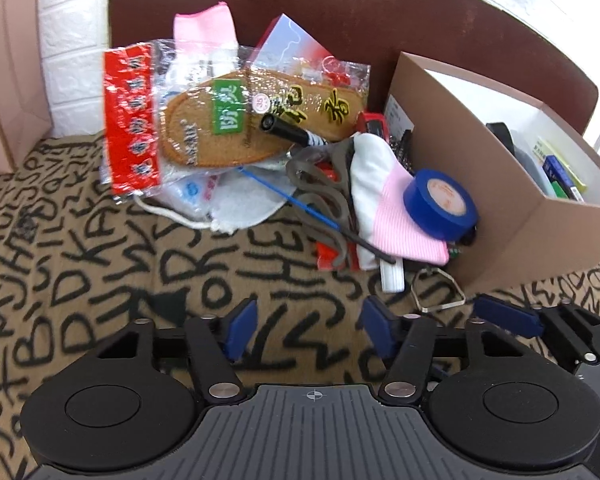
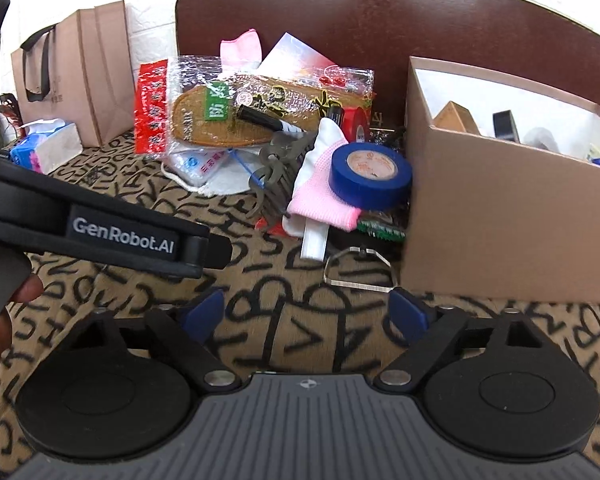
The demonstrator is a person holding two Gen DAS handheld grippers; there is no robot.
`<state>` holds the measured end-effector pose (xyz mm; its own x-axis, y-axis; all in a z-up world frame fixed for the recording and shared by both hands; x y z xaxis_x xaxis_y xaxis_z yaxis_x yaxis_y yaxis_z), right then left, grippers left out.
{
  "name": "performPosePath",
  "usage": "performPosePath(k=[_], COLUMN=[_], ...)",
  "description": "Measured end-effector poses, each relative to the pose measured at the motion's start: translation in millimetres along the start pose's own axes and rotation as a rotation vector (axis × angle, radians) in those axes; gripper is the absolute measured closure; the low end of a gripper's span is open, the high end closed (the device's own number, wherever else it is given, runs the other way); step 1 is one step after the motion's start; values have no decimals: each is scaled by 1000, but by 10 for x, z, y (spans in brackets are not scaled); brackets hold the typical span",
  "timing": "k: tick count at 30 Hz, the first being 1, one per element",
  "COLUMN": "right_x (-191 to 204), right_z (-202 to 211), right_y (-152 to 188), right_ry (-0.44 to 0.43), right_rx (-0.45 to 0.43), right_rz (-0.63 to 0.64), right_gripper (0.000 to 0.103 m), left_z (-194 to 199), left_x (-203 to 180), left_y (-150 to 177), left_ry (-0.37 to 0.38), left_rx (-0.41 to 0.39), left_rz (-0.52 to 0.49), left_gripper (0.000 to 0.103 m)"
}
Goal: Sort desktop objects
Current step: 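Grasp the grey claw clip with the left gripper while the right grasps the white-capped black marker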
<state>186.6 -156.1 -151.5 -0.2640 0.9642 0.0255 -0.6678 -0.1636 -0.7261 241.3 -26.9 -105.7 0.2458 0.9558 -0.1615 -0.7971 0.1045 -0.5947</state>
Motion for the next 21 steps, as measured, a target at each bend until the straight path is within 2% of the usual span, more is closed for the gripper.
performPosePath(k=[4,6,8,11,15,16,17,19,21], right_x=[-24,-49,-63,-56,-75,-87,-99,-93,-53], right_z=[-147,-223,-296,-382,-428,-430,-435,-439,-442], right_y=[-102,-139,-170,-210,-263,-273,-281,-283,-284], right_ry=[7,12,5,11,26,41,46,14,28], right_rx=[-5,-2,3,1,-21,-27,-27,-27,-23], right_rz=[-1,-3,-9,0,-11,-15,-22,-31,-2], right_gripper=[29,37,45,53,57,66,72,84,84], left_z=[-130,-190,-255,-357,-477,-500,-521,-544,-520], left_x=[-27,-44,-53,-50,-50,-50,-51,-47,-40], left_y=[-121,-175,-226,-279,-331,-339,-342,-336,-316], left_ry=[26,33,44,64,89,91,92,92,93], left_rx=[0,2,11,33,51,55,55,57,52], left_rz=[-8,-16,-20,-14,10,14,16,21,20], left_gripper=[33,38,50,60,59,60,77,83,94])
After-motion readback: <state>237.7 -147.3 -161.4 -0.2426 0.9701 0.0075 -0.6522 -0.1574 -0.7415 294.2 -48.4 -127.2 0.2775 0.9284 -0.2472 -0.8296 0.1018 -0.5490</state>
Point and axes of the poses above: each gripper's, at about its wrist camera, not at the fingertips, and z roughly against the way its jaws point, x to its left, y to its underside, the point moved 7 cm from there along -z, roughly the way its jaws point, and after that the axes turned 7 degrees about x, right-handed, at the moved point
